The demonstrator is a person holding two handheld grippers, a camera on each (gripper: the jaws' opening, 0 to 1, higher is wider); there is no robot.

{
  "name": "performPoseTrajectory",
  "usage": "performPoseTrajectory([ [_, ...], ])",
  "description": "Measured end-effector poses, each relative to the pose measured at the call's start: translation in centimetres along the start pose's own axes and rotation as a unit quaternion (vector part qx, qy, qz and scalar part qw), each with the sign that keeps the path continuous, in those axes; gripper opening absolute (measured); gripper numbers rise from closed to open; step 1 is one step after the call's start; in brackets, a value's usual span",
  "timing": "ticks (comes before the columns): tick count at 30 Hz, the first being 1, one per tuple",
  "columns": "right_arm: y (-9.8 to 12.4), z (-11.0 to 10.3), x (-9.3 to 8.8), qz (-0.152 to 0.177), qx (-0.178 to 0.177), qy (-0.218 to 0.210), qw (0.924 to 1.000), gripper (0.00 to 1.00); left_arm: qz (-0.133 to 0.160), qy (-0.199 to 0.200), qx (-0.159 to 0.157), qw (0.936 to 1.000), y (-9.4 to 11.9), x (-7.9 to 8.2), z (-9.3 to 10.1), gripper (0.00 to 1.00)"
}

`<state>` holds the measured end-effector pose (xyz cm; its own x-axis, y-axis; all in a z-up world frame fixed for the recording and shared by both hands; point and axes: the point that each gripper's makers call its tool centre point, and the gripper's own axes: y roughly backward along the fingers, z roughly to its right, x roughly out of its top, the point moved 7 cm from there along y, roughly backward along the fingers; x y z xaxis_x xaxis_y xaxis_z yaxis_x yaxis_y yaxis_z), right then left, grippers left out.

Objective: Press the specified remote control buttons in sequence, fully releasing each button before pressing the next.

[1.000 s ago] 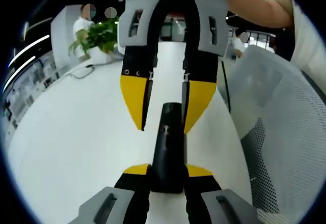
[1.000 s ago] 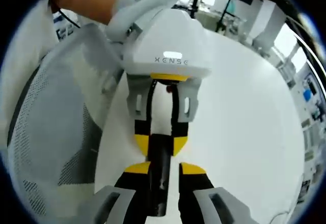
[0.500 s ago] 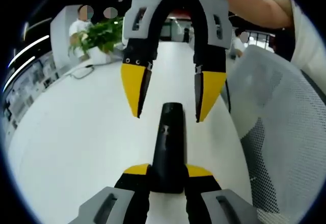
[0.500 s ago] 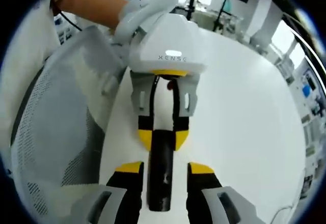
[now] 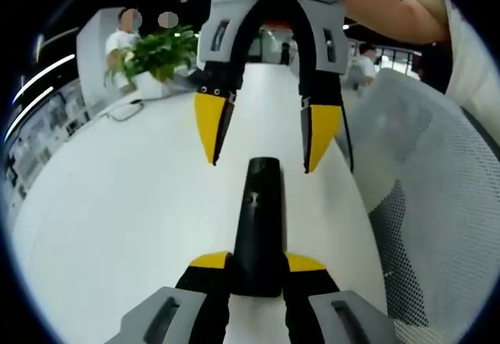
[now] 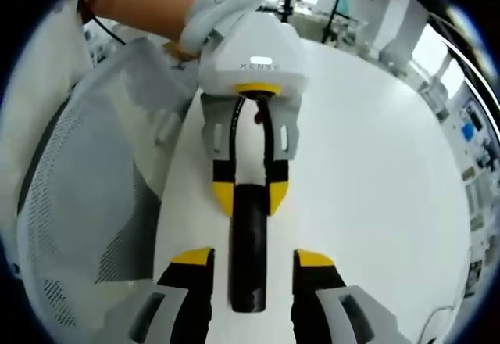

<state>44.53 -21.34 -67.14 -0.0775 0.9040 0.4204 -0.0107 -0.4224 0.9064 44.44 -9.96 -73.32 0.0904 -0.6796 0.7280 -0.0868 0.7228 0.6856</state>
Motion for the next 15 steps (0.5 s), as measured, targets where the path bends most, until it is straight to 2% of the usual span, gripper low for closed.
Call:
performPoseTrajectory([
  [15,0.3,-0.1,-1.5,-0.005,-0.001,-0.015,0.9999,0.4,-0.001,0.0,-0.001,1.0,0.0,0.0,0.0,0.24],
])
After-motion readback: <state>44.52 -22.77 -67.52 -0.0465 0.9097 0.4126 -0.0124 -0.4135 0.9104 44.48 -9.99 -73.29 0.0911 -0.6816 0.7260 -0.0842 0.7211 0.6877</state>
